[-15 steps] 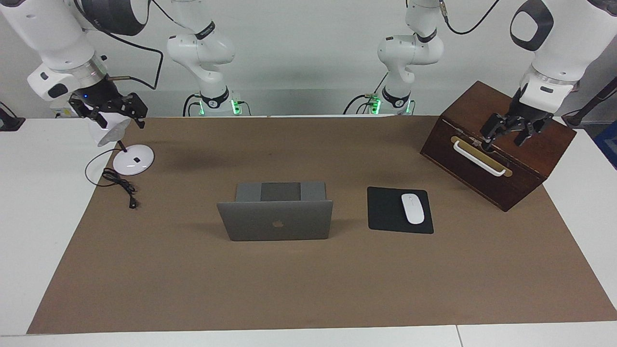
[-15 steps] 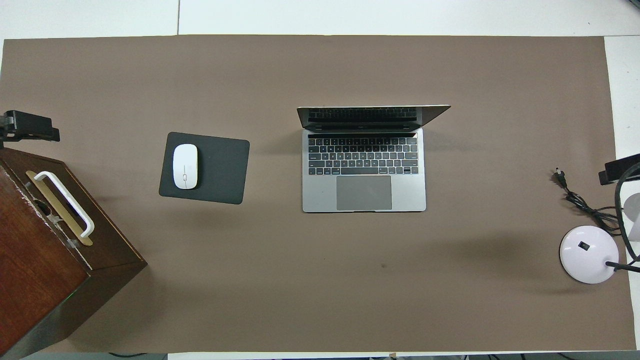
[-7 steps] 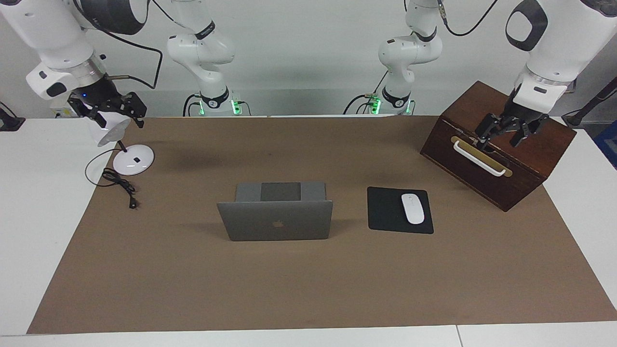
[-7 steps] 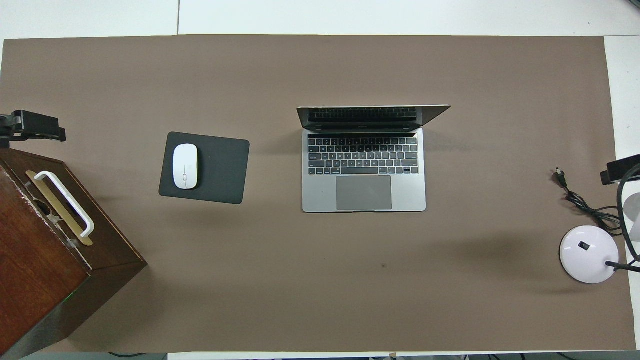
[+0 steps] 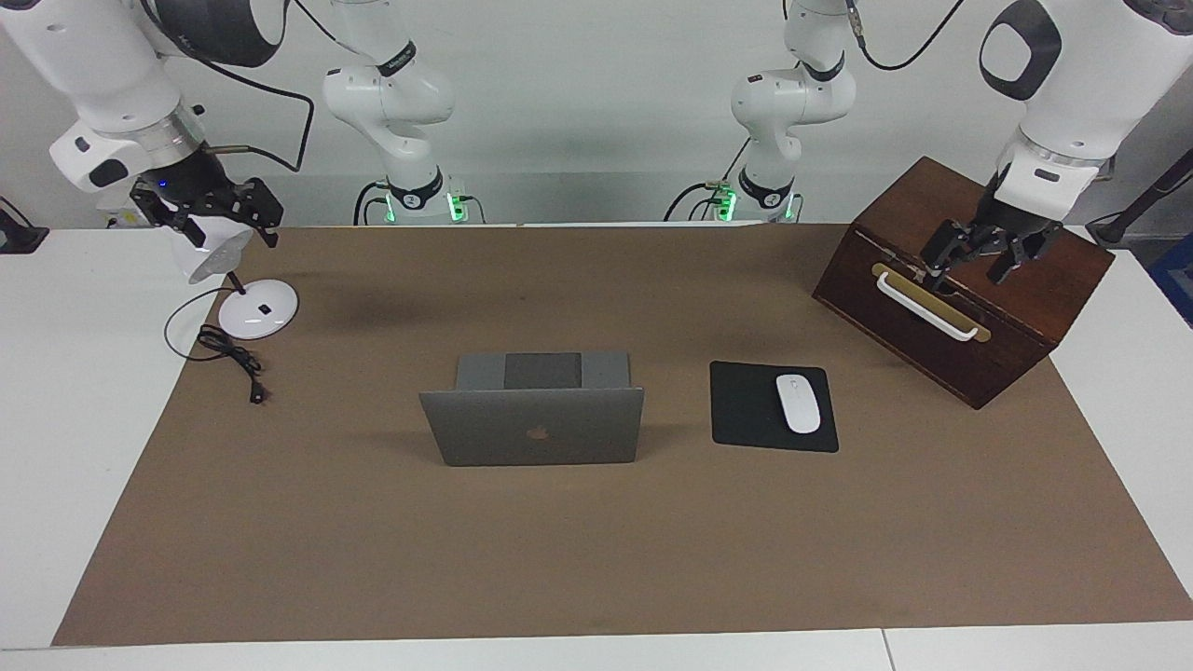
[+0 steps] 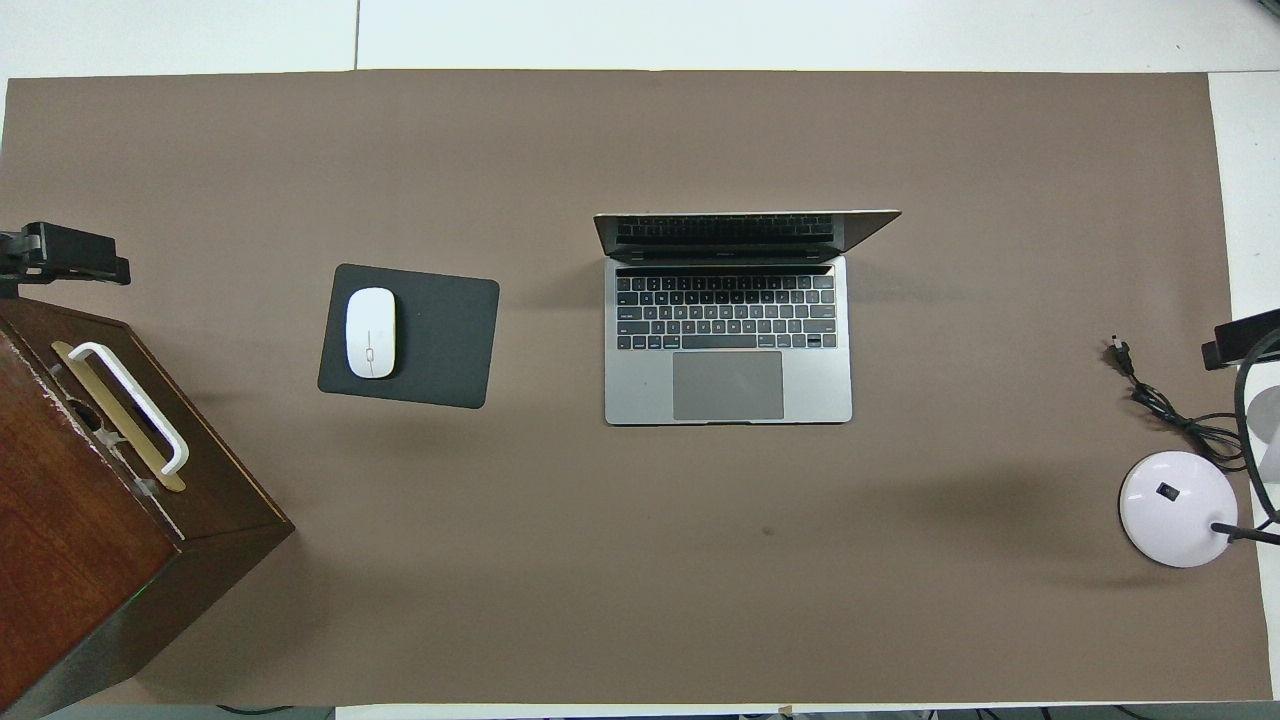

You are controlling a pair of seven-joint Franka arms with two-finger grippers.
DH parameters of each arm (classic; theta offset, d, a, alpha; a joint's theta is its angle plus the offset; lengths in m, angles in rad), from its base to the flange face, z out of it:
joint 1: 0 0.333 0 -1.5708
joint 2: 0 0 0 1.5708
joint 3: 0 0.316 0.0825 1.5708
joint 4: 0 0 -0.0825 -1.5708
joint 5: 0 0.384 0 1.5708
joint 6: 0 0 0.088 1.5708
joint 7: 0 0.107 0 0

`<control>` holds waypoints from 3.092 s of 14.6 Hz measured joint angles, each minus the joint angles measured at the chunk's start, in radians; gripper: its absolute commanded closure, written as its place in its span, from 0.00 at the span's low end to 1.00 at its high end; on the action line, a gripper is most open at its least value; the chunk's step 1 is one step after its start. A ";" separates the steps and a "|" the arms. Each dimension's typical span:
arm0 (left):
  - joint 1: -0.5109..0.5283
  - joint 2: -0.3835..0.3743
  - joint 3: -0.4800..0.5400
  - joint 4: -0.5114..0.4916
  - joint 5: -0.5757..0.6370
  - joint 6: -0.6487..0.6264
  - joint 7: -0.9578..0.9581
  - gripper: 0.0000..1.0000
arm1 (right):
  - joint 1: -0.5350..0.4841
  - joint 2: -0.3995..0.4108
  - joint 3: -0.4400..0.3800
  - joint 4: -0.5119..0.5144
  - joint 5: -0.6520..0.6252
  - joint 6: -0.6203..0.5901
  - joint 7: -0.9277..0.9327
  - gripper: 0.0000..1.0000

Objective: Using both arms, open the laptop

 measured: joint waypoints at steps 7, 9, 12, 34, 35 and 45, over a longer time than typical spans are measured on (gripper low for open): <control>-0.005 0.000 0.000 0.000 0.000 -0.001 0.000 0.00 | 0.000 0.000 -0.001 0.000 0.011 0.000 0.018 0.00; -0.005 -0.001 0.001 0.000 0.000 -0.001 0.000 0.00 | 0.000 0.000 -0.001 0.000 0.012 0.000 0.018 0.00; -0.010 -0.002 0.000 0.000 0.000 -0.001 0.000 0.00 | 0.000 0.000 -0.001 0.000 0.013 0.000 0.019 0.00; -0.025 -0.020 0.001 -0.019 0.000 -0.066 0.000 0.00 | 0.000 0.001 -0.001 0.000 0.013 0.017 0.019 0.00; -0.025 -0.020 0.001 -0.019 0.000 -0.066 0.000 0.00 | 0.000 0.001 -0.001 0.000 0.013 0.017 0.019 0.00; -0.025 -0.021 0.001 -0.020 0.000 -0.068 0.000 0.00 | 0.000 0.001 0.000 0.000 0.015 0.029 0.019 0.00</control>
